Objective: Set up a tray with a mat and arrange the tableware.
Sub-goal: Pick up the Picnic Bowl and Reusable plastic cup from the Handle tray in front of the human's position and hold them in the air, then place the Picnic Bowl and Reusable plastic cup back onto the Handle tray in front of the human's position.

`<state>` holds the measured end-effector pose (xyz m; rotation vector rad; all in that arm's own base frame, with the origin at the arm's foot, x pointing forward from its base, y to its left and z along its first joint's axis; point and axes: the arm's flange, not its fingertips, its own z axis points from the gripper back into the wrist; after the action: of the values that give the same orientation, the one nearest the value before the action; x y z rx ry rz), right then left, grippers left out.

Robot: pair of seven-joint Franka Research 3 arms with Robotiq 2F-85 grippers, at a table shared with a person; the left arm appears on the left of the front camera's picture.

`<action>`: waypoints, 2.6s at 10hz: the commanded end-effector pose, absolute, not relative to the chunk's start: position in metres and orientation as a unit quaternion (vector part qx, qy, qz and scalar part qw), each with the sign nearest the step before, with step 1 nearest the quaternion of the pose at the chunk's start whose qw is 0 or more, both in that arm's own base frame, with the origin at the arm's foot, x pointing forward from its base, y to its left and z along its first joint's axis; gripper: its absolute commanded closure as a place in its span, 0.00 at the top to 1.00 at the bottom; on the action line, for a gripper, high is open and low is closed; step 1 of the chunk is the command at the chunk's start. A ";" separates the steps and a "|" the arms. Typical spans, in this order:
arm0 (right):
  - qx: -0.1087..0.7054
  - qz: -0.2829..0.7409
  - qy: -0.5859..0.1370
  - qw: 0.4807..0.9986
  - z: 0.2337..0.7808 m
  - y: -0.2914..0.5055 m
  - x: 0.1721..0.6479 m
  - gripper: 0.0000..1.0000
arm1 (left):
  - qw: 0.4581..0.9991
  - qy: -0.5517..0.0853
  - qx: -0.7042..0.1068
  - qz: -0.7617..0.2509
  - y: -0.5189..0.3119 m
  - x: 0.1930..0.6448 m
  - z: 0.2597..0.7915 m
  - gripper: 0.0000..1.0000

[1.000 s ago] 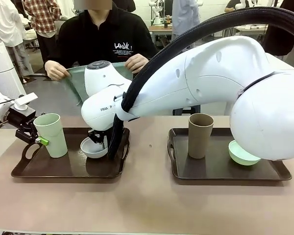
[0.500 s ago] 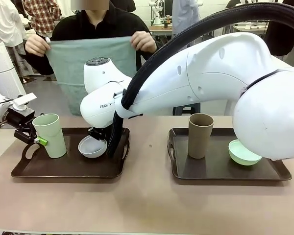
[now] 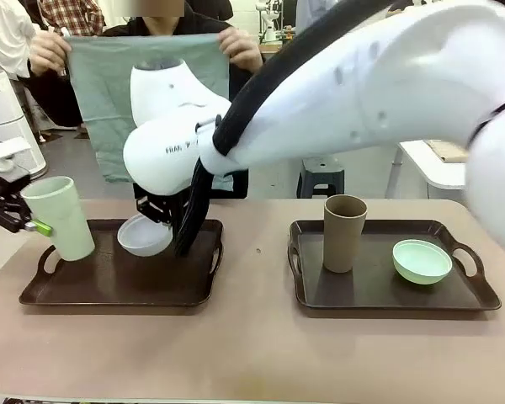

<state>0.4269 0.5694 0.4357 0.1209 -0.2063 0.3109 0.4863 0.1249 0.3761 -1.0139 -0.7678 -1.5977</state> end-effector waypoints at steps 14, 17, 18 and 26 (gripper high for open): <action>0.064 0.139 -0.141 0.978 0.517 0.539 0.350 0.02 | 0.506 -0.330 -0.365 -0.708 0.123 0.419 0.497 0.00; 0.064 0.139 -0.141 0.978 0.517 0.539 0.350 0.02 | 0.506 -0.330 -0.365 -0.708 0.123 0.419 0.497 0.00; 0.064 0.139 -0.141 0.978 0.517 0.539 0.350 0.02 | 0.506 -0.330 -0.365 -0.708 0.123 0.419 0.497 0.00; 0.064 0.139 -0.141 0.978 0.517 0.539 0.350 0.02 | 0.506 -0.330 -0.365 -0.708 0.123 0.419 0.497 0.00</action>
<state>0.3497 0.5371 0.5167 0.1367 -0.2773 0.2692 0.4192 0.1227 0.4933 -0.8888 -0.7857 -1.6978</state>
